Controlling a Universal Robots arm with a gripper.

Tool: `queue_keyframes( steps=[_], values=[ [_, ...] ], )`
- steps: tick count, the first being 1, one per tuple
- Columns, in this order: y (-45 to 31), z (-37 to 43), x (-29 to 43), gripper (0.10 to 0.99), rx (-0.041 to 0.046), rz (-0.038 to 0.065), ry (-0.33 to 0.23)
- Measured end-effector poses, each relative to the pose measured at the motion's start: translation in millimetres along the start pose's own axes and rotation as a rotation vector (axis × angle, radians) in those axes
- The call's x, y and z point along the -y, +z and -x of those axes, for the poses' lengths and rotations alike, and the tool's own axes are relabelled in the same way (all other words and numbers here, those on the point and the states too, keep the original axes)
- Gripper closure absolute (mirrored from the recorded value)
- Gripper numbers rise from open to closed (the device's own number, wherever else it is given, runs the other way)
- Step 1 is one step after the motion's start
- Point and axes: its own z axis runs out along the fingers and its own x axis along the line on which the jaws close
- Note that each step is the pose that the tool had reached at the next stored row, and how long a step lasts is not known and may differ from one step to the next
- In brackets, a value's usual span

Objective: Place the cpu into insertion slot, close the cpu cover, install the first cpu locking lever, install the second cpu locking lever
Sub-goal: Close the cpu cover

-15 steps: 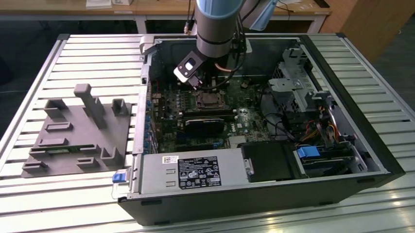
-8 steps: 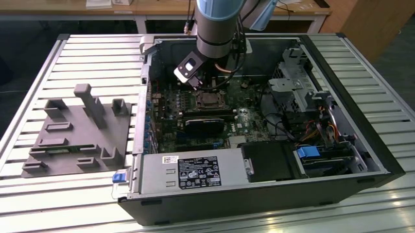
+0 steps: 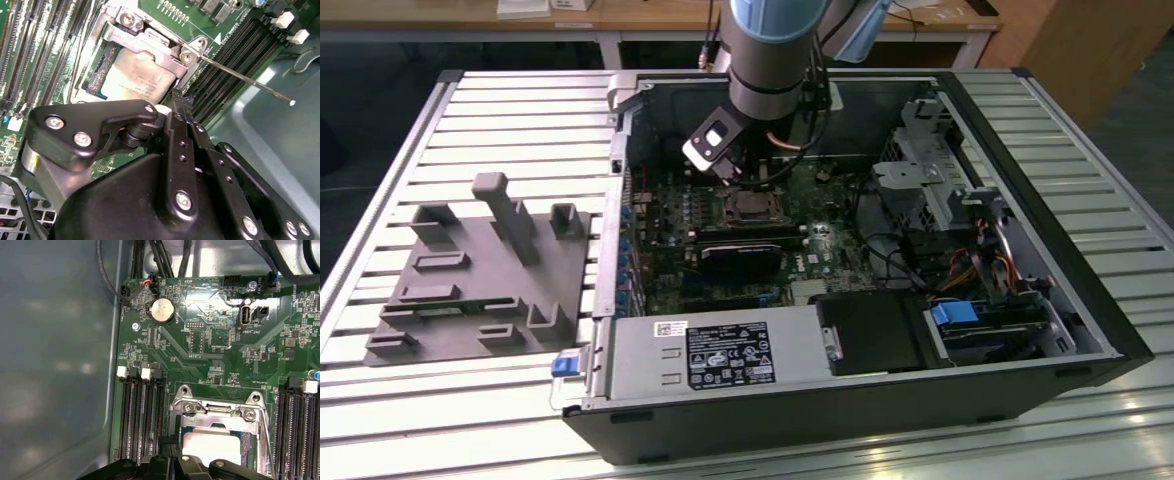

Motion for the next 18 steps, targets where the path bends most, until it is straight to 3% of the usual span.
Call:
queue_keyframes(
  steps=[3,6,9,18],
  values=[
    [0.1,0.0,-0.9,0.980,0.0152,-0.001,0.001],
    [-0.1,0.2,-1.2,0.980,0.0373,-0.001,0.002],
    [0.0,0.1,-1.2,0.980,0.0520,-0.002,0.002],
    [-1.8,-0.4,-1.3,0.980,0.0557,-0.002,0.002]
  ],
)
